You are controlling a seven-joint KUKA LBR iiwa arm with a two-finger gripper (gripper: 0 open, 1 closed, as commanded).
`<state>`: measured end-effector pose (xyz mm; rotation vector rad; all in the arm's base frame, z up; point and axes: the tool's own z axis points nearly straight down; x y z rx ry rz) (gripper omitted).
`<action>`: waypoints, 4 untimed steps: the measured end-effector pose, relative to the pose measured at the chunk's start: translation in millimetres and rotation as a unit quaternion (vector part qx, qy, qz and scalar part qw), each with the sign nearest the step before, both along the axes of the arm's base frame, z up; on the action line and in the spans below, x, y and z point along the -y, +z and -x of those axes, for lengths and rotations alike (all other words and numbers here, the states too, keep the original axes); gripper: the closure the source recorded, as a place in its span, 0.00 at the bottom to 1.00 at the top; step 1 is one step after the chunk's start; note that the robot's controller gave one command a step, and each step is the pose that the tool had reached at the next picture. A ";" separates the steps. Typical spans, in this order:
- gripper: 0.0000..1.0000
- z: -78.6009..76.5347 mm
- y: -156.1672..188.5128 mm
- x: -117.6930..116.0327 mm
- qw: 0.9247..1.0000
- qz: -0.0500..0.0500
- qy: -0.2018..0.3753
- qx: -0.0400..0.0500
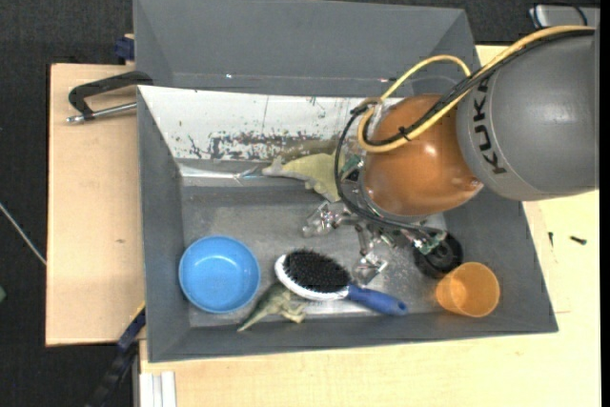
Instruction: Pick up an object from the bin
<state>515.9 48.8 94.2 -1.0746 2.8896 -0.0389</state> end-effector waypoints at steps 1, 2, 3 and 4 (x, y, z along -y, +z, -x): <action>0.00 -3.4 112.7 15.9 0.991 0.002 0.130 -0.025; 0.00 14.9 7.9 29.7 0.963 0.007 0.267 -0.018; 0.00 11.3 6.6 28.9 0.960 0.009 0.280 -0.013; 0.00 11.5 2.6 22.9 0.936 0.011 0.351 -0.013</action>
Offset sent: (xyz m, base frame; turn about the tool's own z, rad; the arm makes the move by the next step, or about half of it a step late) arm 0.0007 -0.0162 0.1088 -0.2630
